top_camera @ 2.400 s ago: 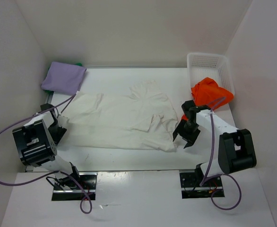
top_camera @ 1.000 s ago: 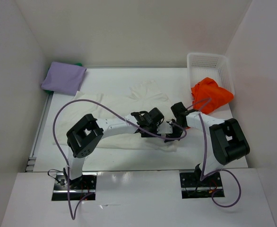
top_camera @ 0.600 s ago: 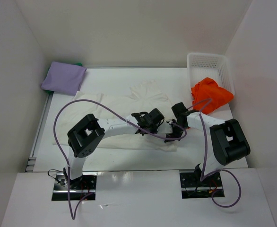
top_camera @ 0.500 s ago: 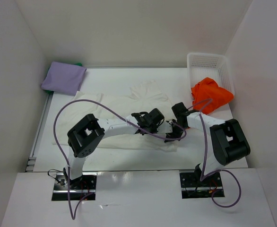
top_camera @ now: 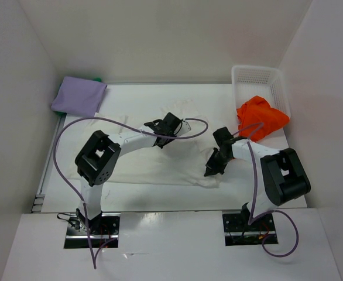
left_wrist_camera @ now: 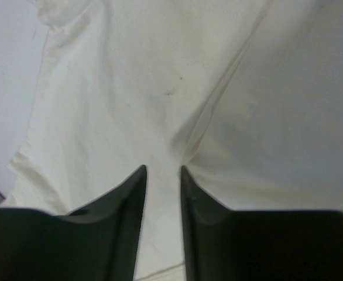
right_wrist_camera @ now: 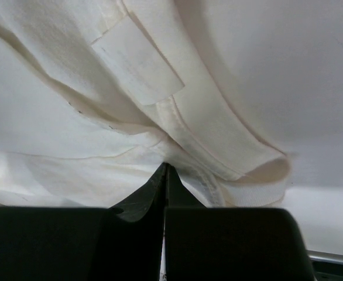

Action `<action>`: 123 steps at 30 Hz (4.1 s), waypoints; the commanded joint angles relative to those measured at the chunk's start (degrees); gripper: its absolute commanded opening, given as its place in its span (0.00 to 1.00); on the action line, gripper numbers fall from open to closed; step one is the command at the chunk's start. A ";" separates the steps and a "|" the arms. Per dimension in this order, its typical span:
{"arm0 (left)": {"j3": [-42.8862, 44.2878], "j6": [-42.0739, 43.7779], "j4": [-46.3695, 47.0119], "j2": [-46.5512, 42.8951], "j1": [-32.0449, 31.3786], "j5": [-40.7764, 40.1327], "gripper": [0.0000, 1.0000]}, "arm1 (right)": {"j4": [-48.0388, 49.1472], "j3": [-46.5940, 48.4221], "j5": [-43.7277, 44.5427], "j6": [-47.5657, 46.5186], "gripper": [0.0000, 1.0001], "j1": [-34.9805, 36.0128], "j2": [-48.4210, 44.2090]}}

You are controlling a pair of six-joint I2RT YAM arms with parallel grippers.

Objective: Fold and stack the t-shirts
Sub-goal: Fold the flattened tshirt in 1/3 of the way, then grap the side of the flattened tshirt furthest away from the robot with both arms

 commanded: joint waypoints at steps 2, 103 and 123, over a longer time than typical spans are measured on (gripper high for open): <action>1.84 -4.08 0.30 -2.68 -0.80 -2.55 0.45 | -3.36 1.06 8.74 -0.53 0.02 -0.22 -2.68; -4.96 15.11 -19.92 -27.05 57.92 6.22 0.82 | -30.55 69.95 29.65 -20.12 0.60 15.51 22.69; 8.95 -3.46 -7.43 1.70 57.92 25.31 0.82 | -28.86 125.70 32.05 -24.96 0.68 3.74 77.90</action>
